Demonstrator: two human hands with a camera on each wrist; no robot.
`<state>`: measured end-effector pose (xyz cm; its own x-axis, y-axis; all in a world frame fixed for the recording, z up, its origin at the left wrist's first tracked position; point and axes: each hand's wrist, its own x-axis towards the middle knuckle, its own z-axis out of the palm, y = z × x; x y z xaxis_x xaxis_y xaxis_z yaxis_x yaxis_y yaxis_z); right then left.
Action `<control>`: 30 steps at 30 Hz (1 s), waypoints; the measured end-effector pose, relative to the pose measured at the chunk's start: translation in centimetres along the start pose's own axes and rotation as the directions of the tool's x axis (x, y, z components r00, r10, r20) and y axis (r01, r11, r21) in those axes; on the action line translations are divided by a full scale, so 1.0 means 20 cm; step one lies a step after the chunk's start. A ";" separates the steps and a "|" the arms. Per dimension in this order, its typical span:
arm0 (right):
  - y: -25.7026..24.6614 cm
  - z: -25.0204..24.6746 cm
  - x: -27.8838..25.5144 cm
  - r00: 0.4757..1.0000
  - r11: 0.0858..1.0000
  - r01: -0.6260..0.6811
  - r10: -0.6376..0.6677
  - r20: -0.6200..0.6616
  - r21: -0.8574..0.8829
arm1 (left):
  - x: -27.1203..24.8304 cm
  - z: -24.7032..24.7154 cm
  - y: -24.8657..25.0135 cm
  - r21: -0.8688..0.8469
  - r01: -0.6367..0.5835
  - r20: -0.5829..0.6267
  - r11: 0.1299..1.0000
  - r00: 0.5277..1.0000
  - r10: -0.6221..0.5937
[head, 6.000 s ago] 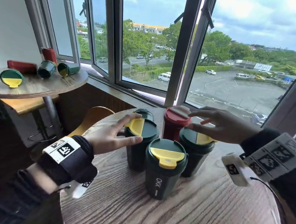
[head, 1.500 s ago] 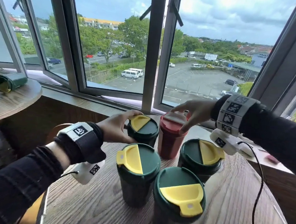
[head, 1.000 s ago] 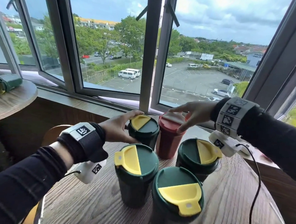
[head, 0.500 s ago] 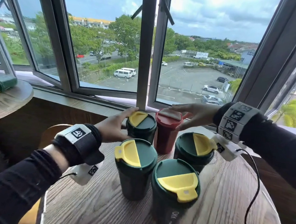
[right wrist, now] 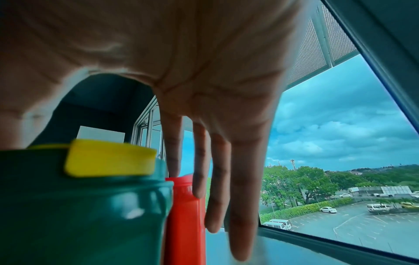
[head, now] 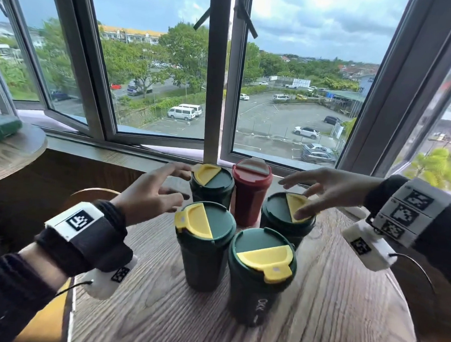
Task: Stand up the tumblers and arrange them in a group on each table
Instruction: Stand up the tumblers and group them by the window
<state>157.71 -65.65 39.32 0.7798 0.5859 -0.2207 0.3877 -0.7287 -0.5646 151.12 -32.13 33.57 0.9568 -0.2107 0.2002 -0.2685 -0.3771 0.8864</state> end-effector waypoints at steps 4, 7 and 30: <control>0.05 0.04 -0.02 1.000 0.998 -0.017 0.016 0.017 0.064 | -0.05 0.01 0.03 0.013 -0.055 0.109 0.998 0.993 0.053; 0.07 0.07 -0.03 1.000 0.994 0.011 -0.009 -0.020 0.105 | -0.06 0.01 0.02 0.053 -0.062 0.084 0.997 0.995 0.058; 0.11 0.08 0.08 0.993 0.943 0.064 -0.026 -0.119 0.326 | -0.07 0.04 -0.03 0.131 -0.075 0.037 0.989 0.997 0.071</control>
<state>159.01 -65.85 36.54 0.8224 0.5582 -0.1093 0.2556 -0.5343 -0.8057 149.93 -32.32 32.55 0.9307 -0.2700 0.2467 -0.3516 -0.4748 0.8068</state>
